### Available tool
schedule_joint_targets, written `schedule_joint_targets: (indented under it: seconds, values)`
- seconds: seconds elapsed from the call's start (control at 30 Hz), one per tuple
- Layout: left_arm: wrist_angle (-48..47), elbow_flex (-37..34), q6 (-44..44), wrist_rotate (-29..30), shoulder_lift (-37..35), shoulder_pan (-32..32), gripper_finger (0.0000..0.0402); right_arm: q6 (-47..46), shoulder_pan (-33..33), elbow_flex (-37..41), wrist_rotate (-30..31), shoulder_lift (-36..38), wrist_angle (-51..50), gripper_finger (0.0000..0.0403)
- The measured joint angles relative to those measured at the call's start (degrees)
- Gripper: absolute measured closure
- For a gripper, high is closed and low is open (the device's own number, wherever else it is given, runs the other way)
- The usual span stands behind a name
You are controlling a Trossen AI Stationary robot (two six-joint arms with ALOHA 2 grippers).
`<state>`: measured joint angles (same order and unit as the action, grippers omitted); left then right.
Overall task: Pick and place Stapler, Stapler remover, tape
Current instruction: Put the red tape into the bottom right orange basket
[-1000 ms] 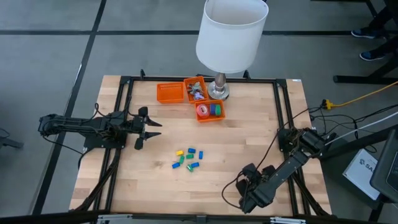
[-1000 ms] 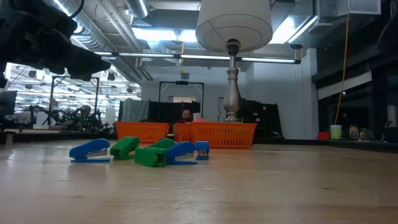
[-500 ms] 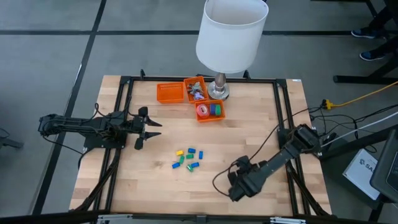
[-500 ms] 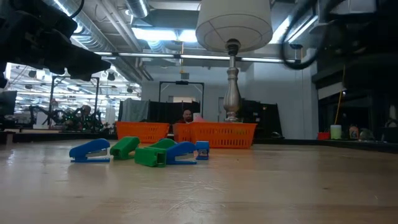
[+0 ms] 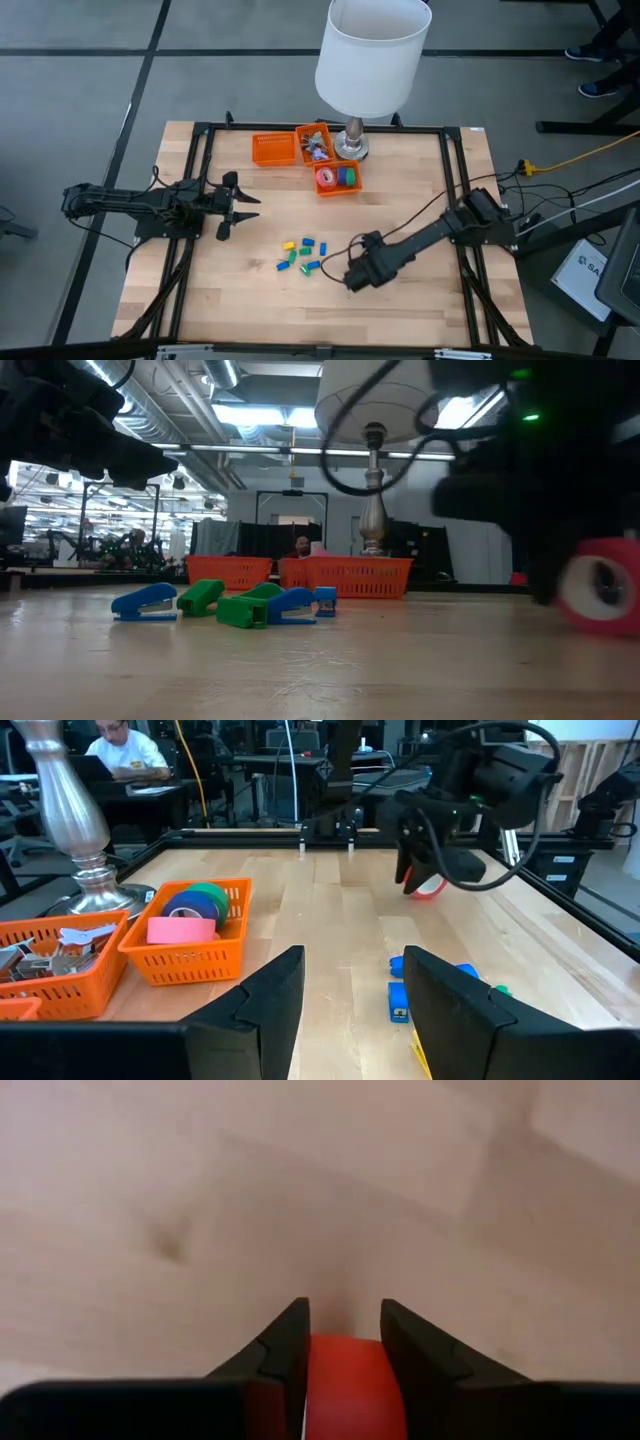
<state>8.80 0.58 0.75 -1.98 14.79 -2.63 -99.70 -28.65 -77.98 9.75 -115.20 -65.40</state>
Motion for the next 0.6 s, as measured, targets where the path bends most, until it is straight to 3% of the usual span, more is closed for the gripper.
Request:
schedule_joint_targets:
  seconds: [0.6]
  values:
    - [0.0, 0.0, 0.0, 0.0, 0.0, 0.0, 0.0233, 16.65, 12.63, -11.79, 14.75, -0.05, 3.13, 0.0299]
